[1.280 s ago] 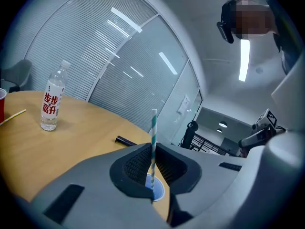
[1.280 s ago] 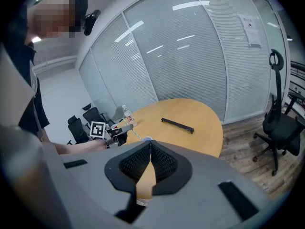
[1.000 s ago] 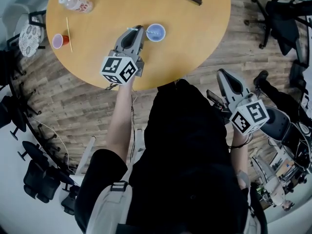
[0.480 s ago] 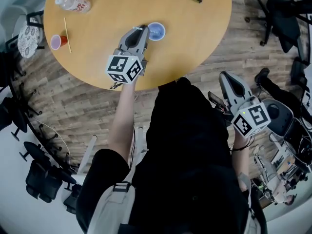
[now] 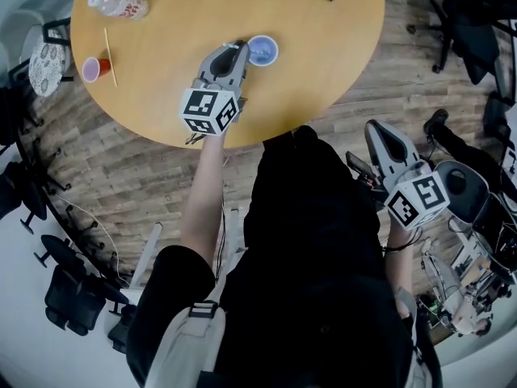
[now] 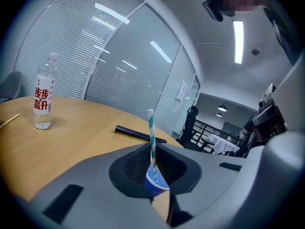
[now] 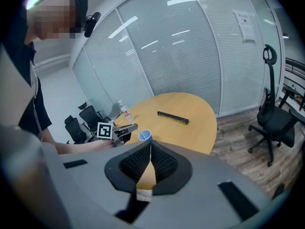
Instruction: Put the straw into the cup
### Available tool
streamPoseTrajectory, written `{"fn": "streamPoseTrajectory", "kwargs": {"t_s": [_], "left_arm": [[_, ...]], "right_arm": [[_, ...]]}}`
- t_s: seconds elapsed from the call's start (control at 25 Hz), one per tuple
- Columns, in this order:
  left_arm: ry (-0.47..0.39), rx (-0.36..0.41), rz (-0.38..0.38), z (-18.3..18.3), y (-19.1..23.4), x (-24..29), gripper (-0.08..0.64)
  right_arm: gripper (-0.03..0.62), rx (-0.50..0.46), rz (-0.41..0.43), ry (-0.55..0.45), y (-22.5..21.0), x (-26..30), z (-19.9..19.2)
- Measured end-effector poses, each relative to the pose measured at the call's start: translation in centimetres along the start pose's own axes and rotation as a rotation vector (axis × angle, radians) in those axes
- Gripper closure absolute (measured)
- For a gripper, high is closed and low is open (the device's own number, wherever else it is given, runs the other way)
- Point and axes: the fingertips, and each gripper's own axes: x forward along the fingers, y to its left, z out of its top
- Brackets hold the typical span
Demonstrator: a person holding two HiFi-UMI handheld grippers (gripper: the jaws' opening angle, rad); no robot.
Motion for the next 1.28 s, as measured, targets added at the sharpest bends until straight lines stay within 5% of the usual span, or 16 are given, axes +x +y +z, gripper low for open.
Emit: {"fn": "streamPoseTrajectory", "kwargs": {"t_s": [0.52, 0.84, 1.28], "left_arm": [[0.041, -0.001, -0.012, -1.1, 0.0, 0.2, 0.522], [0.068, -0.025, -0.022, -1.8, -0.5, 0.5, 0.451], [0.075, -0.054, 0.082, -1.8, -0.3, -1.8, 0.451]], "right_arm": [[0.574, -0.002, 0.003, -0.009, 0.1, -0.2, 0.0], [0.574, -0.001, 0.009, -0.013, -0.2, -0.5, -0.1], [0.574, -0.025, 0.058, -0.036, -0.6, -1.7, -0.3]]}}
